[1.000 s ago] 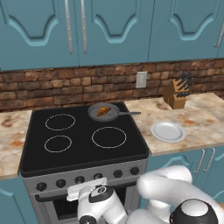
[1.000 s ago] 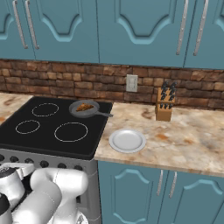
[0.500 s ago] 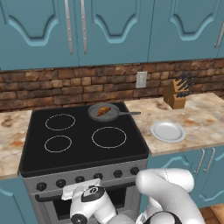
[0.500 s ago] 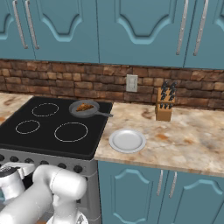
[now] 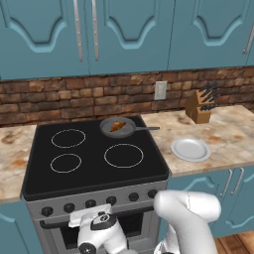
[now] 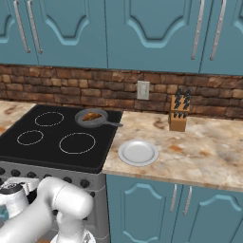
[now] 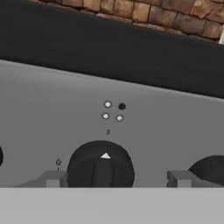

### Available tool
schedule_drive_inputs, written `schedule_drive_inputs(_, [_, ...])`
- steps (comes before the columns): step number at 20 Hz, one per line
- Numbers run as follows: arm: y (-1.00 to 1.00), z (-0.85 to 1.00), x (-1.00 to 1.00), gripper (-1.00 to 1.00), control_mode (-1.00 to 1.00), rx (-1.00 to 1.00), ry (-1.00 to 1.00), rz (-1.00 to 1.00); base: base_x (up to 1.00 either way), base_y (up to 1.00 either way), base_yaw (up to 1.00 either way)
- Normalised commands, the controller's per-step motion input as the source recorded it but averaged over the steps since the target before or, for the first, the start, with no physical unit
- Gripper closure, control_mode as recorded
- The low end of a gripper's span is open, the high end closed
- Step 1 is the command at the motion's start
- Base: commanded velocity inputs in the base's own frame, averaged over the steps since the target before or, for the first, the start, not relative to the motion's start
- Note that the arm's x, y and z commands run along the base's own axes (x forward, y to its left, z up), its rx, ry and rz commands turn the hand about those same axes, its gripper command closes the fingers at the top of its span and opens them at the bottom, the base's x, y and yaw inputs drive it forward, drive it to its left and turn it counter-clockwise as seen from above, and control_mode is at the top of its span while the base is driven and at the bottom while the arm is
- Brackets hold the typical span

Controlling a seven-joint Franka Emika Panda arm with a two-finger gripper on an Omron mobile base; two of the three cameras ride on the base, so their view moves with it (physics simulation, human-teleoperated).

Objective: Pick the croissant and place it on the pan. Then turn on the stove to warm the croissant.

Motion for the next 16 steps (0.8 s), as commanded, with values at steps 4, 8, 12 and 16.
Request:
schedule_drive_inputs(4, [0.00,-0.26,0.29,-1.00,-1.00,0.00,0.00,0.00,0.00,0.00,0.00])
schedule_drive_inputs(8, [0.00,-0.22,0.28,-1.00,-1.00,0.00,-0.01,0.00,0.00,0.00,0.00])
schedule_drive_inputs(12, [0.00,-0.23,0.28,1.00,-1.00,0.00,0.00,0.00,0.00,0.00,0.00])
schedule_drive_inputs(16, [-0.07,-0.23,0.36,1.00,-1.00,0.00,0.00,0.00,0.00,0.00,0.00])
